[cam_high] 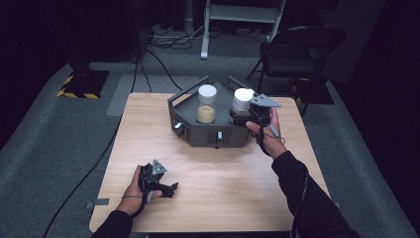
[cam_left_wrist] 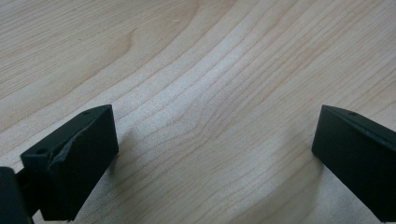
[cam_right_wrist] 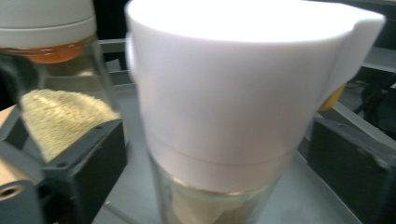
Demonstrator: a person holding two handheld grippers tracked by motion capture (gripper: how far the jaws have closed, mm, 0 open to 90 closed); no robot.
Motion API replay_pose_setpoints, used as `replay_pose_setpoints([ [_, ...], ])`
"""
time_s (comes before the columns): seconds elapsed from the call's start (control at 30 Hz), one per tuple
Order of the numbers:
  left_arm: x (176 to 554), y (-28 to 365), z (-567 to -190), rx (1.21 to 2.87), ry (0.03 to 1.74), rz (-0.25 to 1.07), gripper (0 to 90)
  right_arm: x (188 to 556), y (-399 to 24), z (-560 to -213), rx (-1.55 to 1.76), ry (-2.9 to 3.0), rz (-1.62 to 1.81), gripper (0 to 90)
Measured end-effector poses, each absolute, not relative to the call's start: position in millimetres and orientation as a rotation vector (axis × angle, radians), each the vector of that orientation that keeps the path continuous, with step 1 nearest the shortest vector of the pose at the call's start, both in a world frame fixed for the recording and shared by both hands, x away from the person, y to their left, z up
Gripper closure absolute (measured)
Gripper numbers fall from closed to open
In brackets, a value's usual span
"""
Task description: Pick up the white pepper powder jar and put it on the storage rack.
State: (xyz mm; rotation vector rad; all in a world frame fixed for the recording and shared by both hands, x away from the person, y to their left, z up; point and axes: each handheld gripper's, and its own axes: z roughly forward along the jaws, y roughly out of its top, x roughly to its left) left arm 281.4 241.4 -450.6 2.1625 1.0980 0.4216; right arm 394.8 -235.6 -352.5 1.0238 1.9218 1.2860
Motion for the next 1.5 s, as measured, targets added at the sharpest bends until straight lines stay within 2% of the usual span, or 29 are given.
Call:
replay_pose_setpoints([
  [0.9,281.6,241.3,-450.6,2.163,1.098,0.422,0.0,370.3,-243.9,-335.8,0.970,1.857,1.281,3.1],
  [1.5,281.6,241.3,-450.6,2.164,1.096,0.423,0.0,330.6,-256.4,-350.3,0.820,1.821,1.252,2.8],
])
